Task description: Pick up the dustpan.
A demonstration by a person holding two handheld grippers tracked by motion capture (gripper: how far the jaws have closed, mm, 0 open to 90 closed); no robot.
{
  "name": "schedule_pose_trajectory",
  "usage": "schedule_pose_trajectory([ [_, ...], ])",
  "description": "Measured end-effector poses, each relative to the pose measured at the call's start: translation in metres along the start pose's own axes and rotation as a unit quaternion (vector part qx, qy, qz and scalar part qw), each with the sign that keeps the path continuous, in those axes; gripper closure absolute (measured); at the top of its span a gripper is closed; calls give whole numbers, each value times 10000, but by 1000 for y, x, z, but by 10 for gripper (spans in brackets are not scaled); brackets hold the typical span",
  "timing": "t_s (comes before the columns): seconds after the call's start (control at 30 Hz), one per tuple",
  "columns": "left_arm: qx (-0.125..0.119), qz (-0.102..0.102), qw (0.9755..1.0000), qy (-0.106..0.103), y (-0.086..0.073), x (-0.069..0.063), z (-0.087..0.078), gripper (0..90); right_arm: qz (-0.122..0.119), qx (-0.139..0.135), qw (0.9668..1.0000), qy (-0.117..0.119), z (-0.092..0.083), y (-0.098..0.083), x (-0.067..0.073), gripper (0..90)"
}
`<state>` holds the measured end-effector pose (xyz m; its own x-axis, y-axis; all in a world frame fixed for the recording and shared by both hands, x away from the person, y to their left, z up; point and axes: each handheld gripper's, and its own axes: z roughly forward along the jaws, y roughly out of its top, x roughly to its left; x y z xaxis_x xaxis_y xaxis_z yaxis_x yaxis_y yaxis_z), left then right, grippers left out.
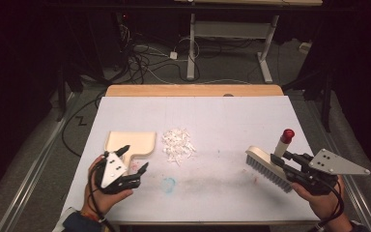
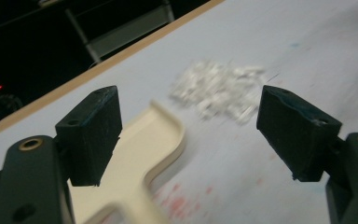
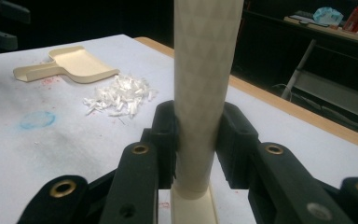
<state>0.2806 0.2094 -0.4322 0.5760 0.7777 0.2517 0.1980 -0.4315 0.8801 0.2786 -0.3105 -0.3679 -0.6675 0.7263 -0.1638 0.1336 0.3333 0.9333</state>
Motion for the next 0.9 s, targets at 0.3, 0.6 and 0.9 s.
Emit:
schedule_pose_trajectory([
  [0.3, 551, -106, 9984, 117, -24, 7, -10, 206, -1, 31, 10000, 36, 4, 2, 2, 713],
  [0.6, 776, -327, 9964, 126, -25, 11, -12, 198, -6, 96, 10000, -6, 7, -2, 0, 712],
  [0.9, 1575, -971, 9821, 346, -33, 16, 8, 217, -14, 121, 9998, -145, 8, -1, -1, 712],
])
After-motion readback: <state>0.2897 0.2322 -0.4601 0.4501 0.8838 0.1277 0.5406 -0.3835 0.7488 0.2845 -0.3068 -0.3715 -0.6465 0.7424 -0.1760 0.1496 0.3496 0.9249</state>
